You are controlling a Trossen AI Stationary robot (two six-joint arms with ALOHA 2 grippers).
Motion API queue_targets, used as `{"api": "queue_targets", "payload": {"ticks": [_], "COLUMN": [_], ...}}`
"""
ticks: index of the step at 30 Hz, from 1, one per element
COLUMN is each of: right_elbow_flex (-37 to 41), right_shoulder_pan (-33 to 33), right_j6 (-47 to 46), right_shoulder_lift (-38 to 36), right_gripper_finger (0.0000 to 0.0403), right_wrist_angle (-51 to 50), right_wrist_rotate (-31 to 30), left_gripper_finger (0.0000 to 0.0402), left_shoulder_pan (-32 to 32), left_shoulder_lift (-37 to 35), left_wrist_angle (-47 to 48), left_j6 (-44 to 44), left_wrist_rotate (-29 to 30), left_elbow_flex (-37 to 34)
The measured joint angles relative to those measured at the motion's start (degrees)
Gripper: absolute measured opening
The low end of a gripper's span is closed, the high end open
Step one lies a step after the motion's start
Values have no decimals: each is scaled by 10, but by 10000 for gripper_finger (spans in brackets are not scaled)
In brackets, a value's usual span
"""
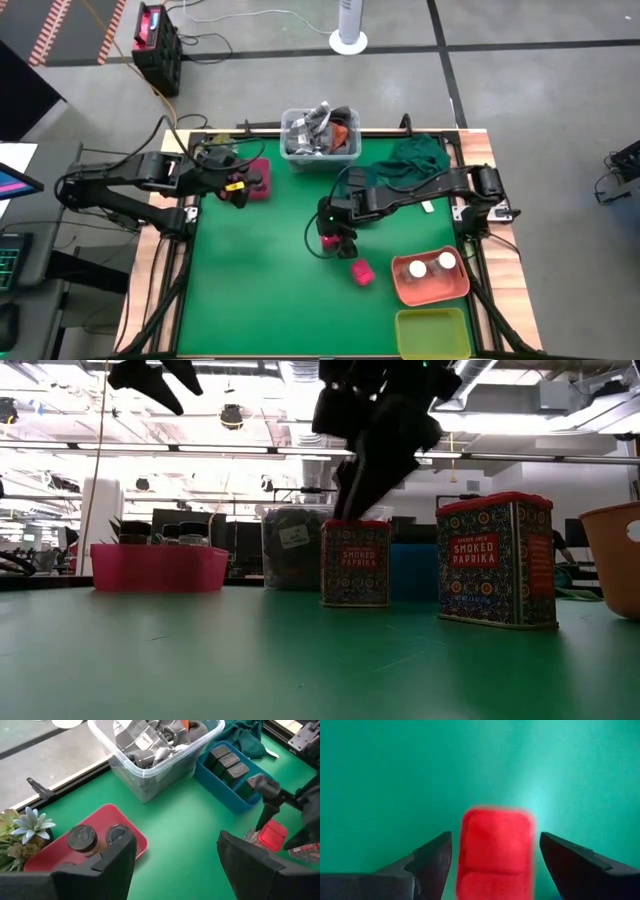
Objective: Sort spices by type
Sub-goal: Put the red seasoning can into the yellow bin
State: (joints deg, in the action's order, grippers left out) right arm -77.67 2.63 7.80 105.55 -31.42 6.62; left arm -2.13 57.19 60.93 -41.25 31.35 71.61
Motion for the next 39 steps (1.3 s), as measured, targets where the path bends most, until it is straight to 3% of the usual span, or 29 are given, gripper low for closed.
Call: {"api": "queue_targets", "payload": {"ticks": [11, 18, 21, 25, 34, 39], "right_elbow_flex": [2, 1, -2, -43, -219, -235], "right_shoulder_pan": [11, 11, 11, 9, 31, 86], "right_j6": [2, 14, 13, 13, 12, -51], "right_shoulder_lift": [27, 26, 24, 24, 13, -35], "right_gripper_finger": [320, 246, 240, 240, 240, 240], "right_wrist_angle": [-14, -24, -36, -118, -386, -423], "right_wrist_rotate": [-4, -5, -5, -5, -7, -5], "left_gripper_finger": [263, 263, 263, 263, 263, 263], "left_shoulder_pan": [0, 0, 0, 0, 0, 0], "left_shoulder_lift": [2, 2, 2, 2, 2, 2], "left_wrist_angle": [32, 41, 41, 41, 41, 40], "left_j6": [2, 5, 7, 7, 12, 7], "left_wrist_rotate": [-26, -26, -26, -26, -15, 10], "left_elbow_flex": [0, 0, 0, 0, 0, 0]}}
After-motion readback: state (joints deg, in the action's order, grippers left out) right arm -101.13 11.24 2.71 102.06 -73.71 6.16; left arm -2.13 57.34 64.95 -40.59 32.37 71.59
